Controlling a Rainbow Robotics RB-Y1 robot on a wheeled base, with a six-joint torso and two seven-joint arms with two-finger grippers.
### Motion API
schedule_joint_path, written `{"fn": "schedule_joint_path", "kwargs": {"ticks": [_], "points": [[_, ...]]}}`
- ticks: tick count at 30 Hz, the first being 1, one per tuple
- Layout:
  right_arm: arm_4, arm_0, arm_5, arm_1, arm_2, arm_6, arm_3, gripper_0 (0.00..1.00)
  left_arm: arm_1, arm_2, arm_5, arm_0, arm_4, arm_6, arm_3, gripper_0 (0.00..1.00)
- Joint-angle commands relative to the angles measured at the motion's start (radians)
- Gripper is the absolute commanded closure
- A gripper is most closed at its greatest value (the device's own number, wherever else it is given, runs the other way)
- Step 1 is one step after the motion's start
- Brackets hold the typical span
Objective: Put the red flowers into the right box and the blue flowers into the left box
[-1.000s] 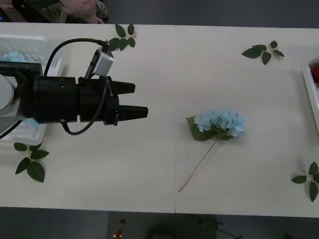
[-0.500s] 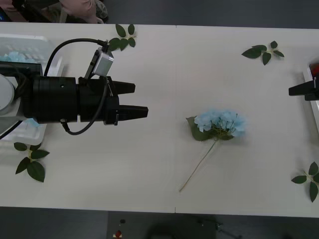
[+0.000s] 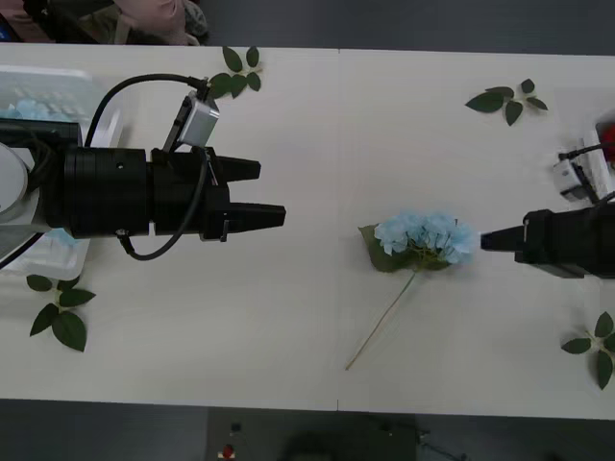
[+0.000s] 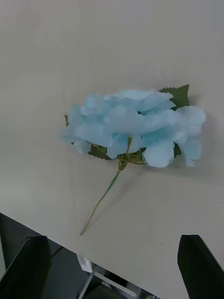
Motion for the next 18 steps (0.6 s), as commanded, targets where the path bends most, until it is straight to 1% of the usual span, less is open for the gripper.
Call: {"fn": "schedule_joint_path", "kwargs": {"ticks": [1, 3, 4, 13, 18], "points": [[0.179, -0.090, 0.056, 0.104, 0.046, -0.216, -0.031, 0.20, -0.009, 0.016, -0.012, -0.022, 0.005, -0.053, -0.010, 0.00], [0.310, -0.131, 0.071, 0.149, 0.108, -0.291, -0.037, 0.21, -0.009, 0.016, -0.012, -0.022, 0.005, -0.053, -0.010, 0.00], [0.384, -0.169, 0.079, 0.166, 0.163, -0.362, -0.040, 0.20, -0.009, 0.016, -0.012, -0.022, 0.005, -0.053, -0.010, 0.00], [0.676, -0.358, 0.096, 0.219, 0.459, -0.647, -0.037, 0.20, -0.009, 0.016, -0.012, -0.022, 0.005, -0.053, -0.010, 0.00], [0.842, -0.415, 0.139, 0.282, 0.560, -0.778, -0.008, 0.20, -0.009, 0.016, -0.012, -0.022, 0.005, -0.053, -0.010, 0.00]]}}
